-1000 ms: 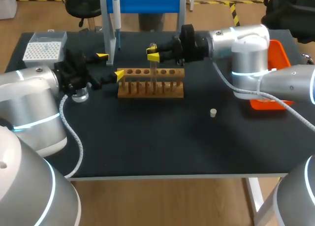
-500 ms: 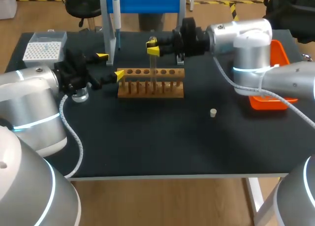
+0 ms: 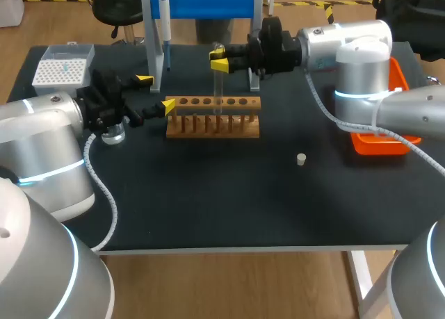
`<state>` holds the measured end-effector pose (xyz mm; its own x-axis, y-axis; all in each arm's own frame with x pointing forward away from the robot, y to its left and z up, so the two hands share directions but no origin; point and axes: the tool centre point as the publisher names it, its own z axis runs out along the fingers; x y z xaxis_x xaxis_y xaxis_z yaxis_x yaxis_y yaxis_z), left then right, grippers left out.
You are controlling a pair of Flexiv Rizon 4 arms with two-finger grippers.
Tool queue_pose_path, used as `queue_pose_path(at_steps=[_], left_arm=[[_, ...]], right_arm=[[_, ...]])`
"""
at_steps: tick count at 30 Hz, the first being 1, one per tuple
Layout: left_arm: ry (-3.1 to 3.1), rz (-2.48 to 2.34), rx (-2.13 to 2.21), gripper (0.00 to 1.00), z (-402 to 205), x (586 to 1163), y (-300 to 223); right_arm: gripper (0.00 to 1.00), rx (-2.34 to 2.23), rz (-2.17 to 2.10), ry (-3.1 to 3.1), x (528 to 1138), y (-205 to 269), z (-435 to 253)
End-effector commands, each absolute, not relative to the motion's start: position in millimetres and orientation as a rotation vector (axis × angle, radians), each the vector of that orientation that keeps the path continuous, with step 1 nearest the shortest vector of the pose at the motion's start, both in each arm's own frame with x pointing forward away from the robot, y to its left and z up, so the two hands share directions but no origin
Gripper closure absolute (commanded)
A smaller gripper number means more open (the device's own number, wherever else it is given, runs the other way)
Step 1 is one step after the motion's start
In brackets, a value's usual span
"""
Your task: Invert the test tube, pick up the pipette, mount the tip to pipette, aspirate from beaker and dispense into the tube, eject the tip, return the pipette, and cap with the stopper.
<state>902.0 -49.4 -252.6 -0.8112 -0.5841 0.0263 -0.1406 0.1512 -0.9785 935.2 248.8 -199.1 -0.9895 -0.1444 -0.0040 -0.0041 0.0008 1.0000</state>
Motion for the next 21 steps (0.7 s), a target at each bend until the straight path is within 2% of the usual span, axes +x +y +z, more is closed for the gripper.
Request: queue_pose_path(at_steps=[1, 15, 21], left_arm=[[2.068, -1.696, -0.698, 0.00, -254, 901, -51], [2.068, -1.696, -0.698, 0.00, -254, 901, -51], [2.068, -1.696, -0.698, 0.00, -254, 901, -51]], right_arm=[[1.00, 0.149, -2.146, -2.164, 929, 244, -195], [1.00, 0.149, -2.146, -2.164, 929, 244, -195], [1.00, -0.352, -1.864, -2.052, 939, 229, -198]])
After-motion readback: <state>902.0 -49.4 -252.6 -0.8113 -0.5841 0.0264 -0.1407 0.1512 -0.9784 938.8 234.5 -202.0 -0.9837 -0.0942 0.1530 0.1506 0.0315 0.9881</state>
